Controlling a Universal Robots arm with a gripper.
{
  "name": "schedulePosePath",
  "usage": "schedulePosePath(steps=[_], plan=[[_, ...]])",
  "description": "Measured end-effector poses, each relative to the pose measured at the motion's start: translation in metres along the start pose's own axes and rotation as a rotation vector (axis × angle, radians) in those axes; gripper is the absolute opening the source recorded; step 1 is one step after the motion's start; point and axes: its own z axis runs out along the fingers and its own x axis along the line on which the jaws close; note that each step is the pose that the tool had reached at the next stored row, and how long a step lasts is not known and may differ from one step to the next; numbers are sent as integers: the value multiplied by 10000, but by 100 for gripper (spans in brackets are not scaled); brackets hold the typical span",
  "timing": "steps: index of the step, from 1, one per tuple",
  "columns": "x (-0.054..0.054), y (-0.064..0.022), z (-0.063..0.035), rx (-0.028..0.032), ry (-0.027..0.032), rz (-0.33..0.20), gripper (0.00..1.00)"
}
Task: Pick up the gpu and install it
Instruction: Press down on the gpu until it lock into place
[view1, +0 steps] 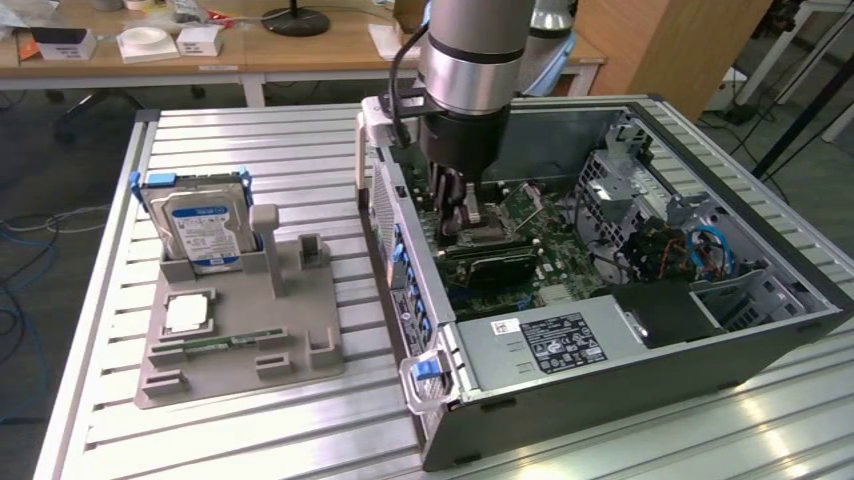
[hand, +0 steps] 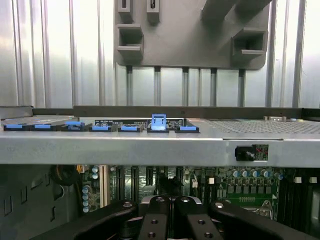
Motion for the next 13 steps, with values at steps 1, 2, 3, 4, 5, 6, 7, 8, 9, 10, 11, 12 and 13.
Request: schedulePosePath(steps=[1,2,3,4,5,6,7,8,9,10,11,12,13], plan=[[0,9,0,8,0,1,11],[0,9,0,10,-1,0,11],[0,9,0,10,0,0,11],[0,9,0,10,-1,0,11],[0,9,0,11,0,-1,11],[0,19,-1,10,1,0,11],[0,25,-1,10,0,0,11],[0,31,-1,7,0,0,11],[-1,38,-1,4,1,-2,11],[-2,43,-1,-13,2,-1,11],[-2,42,-2,-79,4,-5,11],[-2,43,-2,-185,5,-6,11],[-2,44,-1,-313,7,-7,11]])
